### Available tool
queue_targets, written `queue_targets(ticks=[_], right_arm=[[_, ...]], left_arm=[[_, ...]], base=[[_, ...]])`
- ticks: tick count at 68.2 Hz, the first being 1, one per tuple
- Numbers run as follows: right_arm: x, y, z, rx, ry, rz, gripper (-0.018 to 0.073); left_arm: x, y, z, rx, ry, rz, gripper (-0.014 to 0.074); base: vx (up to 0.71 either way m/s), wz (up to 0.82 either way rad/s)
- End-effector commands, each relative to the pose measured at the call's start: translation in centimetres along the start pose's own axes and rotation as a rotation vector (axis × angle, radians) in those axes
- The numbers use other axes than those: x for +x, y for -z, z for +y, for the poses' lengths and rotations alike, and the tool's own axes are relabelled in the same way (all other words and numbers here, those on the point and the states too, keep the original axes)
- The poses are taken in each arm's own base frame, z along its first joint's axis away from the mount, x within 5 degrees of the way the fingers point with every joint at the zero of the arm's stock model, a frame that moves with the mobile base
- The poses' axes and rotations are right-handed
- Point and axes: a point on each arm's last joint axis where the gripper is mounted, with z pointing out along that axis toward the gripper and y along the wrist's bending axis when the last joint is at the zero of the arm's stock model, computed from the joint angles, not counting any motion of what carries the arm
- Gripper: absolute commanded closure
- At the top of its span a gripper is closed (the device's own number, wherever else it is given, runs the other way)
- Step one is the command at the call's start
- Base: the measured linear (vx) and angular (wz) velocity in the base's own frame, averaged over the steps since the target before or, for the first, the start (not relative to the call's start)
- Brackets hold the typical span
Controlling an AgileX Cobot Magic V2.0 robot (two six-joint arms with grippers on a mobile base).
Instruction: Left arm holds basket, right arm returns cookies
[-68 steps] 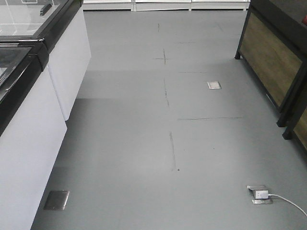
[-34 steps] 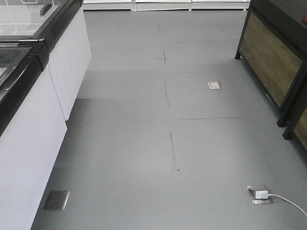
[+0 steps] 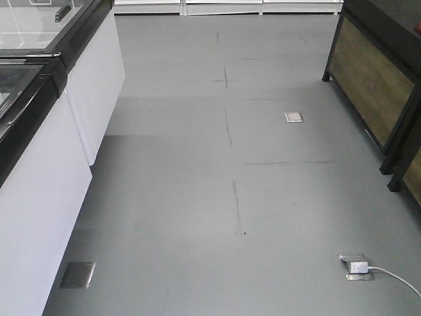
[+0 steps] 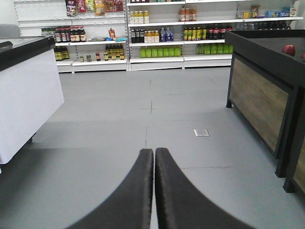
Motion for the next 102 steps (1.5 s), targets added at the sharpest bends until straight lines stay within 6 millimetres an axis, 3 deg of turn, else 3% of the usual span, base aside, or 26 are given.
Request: queue_targets(ticks=[1,14,24,39,60,76,90,102], right_arm=[[-0.7,0.1,0.0,-0.005,0.008,-0.081,0.0568],[-0.7,0.1,0.0,-0.005,0.008,-0.081,0.0568],[-0.7,0.1,0.0,-0.005,0.008,-0.081,0.0568],[-0.7,0.1,0.0,-0.005,0.008,-0.081,0.0568],[-0.7,0.1,0.0,-0.005,0.008,-0.081,0.0568],[-0.7,0.1,0.0,-0.005,0.008,-0.081,0.0568],[-0.7,0.1,0.0,-0.005,0.008,-0.081,0.0568],[-0.7,0.1,0.0,-0.005,0.008,-0.081,0.0568]], left_arm=[[-2.1,1.5,-1.9,0.064,0.016,-0.084,0.0297],[-5.3,3.3,-1.4,-0.114,-0.043,-0.183,0.0297],[-6.4,2.3,0.3,-0.221,0.007,-0.138,0.0297],[-7.4,0.7,0.5,-0.181,-0.01,-0.108,0.0273],[-10.2,0.4,0.6,-0.19,-0.026,-0.163,0.0109],[-12.3,-0.3,-0.8,-0.128,-0.073,-0.181,0.0108],[-13.3,-3.0,0.4,-0.084,0.017,-0.088,0.0108],[-14.3,-3.7,0.7,-0.043,0.036,-0.109,0.0108]], base=[[0.0,0.0],[0.0,0.0],[0.0,0.0],[0.0,0.0],[0.0,0.0],[0.0,0.0],[0.0,0.0],[0.0,0.0]])
